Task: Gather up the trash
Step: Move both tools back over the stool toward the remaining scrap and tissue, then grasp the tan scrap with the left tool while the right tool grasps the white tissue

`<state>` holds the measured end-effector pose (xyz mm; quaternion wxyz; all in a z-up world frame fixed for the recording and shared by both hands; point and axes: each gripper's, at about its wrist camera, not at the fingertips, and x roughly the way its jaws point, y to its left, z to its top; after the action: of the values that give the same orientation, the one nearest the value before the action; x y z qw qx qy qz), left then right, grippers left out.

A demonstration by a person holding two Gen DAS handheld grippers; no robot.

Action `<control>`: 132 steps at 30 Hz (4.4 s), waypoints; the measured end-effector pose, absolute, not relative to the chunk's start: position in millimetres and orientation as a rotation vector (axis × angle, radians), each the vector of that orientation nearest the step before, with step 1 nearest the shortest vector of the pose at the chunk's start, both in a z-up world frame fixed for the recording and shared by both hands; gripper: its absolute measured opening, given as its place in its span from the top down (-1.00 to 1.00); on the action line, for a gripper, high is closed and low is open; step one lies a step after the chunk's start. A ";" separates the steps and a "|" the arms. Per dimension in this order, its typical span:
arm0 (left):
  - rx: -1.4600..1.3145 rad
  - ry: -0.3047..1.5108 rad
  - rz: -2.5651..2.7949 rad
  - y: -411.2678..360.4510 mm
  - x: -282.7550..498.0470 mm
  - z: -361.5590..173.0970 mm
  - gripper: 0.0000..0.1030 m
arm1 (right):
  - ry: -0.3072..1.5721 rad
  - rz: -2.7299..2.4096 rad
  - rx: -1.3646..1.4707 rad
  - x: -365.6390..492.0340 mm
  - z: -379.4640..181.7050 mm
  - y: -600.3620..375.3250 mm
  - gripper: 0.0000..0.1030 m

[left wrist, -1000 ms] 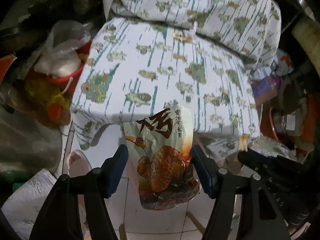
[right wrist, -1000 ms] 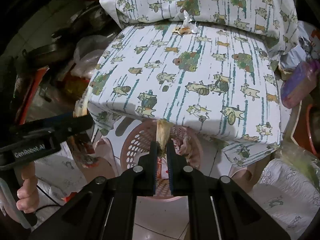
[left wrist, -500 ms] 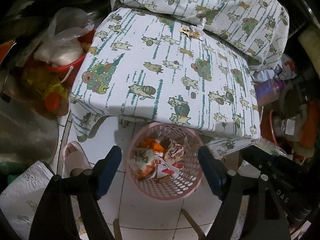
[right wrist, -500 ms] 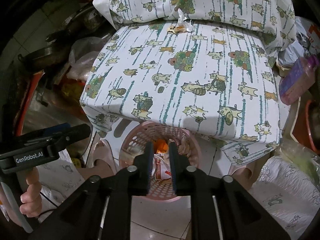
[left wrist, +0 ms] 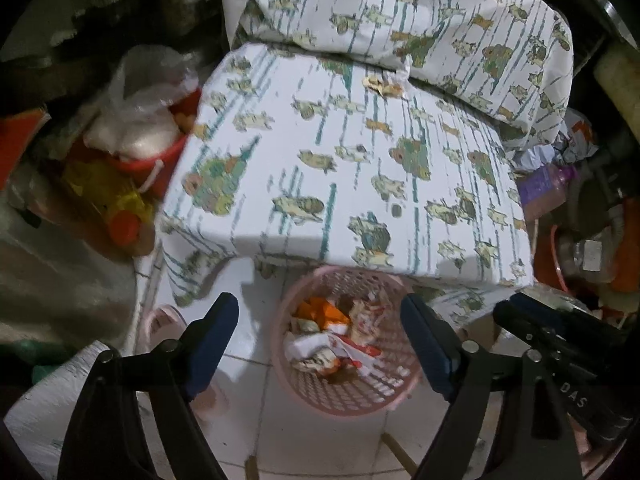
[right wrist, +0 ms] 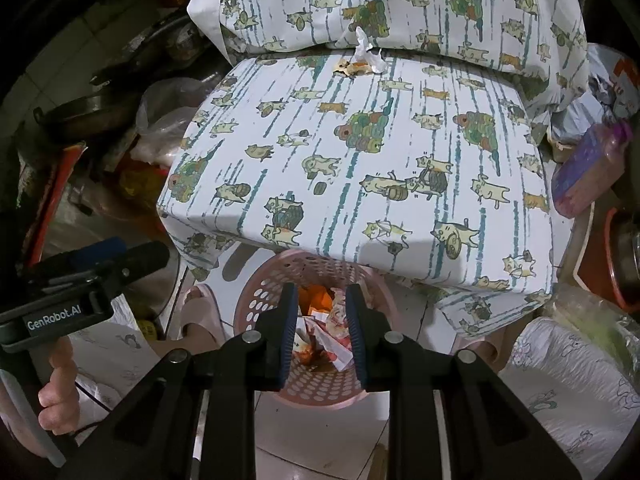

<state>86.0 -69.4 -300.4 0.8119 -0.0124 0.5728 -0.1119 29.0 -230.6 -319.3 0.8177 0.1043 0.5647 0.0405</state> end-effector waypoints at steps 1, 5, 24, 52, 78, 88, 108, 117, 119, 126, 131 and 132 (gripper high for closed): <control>-0.009 1.205 -0.229 -70.0 85.1 -297.9 -0.64 | 1.200 0.086 0.221 28.9 -318.7 -231.1 0.54; -0.012 1.172 -0.233 -68.8 83.7 -292.0 -0.65 | 1.192 0.077 0.221 28.7 -316.8 -233.1 0.53; 0.133 0.830 -0.164 -82.9 57.0 -232.5 -0.72 | 1.047 0.032 0.193 27.5 -278.4 -248.3 0.18; 0.012 0.756 -0.206 -110.4 236.2 -150.3 -0.99 | 0.838 -0.045 0.219 207.8 -180.8 -307.5 -0.10; -0.083 1.061 -0.152 -97.6 354.4 -279.9 -0.99 | 1.110 -0.099 0.302 363.8 -378.4 -310.7 0.09; -0.051 1.113 -0.140 -93.0 361.6 -304.6 -0.99 | 1.100 -0.096 0.438 363.1 -407.4 -318.7 0.82; -0.108 1.192 -0.201 -168.3 402.0 -344.7 -0.99 | 1.276 -0.051 0.421 301.6 -362.5 -383.4 0.95; -0.079 1.240 -0.198 -234.9 421.8 -387.5 -0.91 | 1.259 -0.117 0.466 290.0 -356.3 -439.3 0.95; -0.030 1.227 -0.148 -242.2 421.7 -397.7 -0.89 | 1.258 -0.117 0.468 291.3 -355.9 -440.0 0.95; 0.124 1.258 -0.176 -268.4 414.0 -420.9 0.03 | 1.251 -0.089 0.422 291.4 -345.6 -434.1 0.95; 0.154 1.269 -0.240 -278.0 403.9 -417.1 0.38 | 1.245 -0.104 0.411 289.1 -344.2 -435.3 0.95; 0.143 1.275 -0.249 -276.9 402.6 -415.0 0.39 | 1.244 -0.104 0.412 288.4 -343.6 -435.4 0.95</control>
<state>402.6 -276.9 -415.0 0.7940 0.0666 0.5930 -0.1157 288.4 -435.4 -343.6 0.7917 0.1914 0.5781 -0.0482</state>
